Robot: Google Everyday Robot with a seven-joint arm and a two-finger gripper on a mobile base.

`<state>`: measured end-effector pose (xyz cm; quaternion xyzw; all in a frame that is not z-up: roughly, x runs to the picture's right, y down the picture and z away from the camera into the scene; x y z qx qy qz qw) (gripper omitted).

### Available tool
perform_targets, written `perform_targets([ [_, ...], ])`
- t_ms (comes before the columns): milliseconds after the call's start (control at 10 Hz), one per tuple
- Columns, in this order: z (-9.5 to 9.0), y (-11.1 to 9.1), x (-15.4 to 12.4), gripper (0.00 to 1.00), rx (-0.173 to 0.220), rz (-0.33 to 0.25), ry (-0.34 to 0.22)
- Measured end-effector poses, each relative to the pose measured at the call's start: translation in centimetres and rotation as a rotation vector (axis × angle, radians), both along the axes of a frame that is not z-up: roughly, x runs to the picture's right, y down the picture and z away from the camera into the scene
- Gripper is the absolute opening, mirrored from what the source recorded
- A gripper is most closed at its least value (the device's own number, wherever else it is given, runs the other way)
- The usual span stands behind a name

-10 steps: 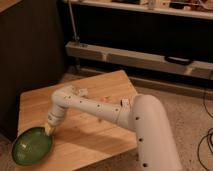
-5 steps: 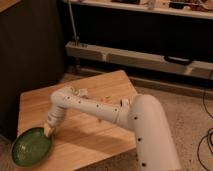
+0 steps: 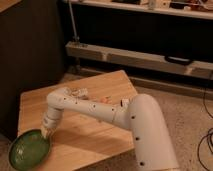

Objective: Pick up the ceramic bowl

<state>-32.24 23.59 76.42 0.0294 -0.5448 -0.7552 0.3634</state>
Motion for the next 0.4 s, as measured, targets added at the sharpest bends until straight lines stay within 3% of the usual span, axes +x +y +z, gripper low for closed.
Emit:
perform_targets([
  [200,-4.0,-1.7,0.5,0.0,0.031,0.018,-0.019],
  [400,-8.7,-4.5,2.9,0.0,0.073,0.07,-0.011],
])
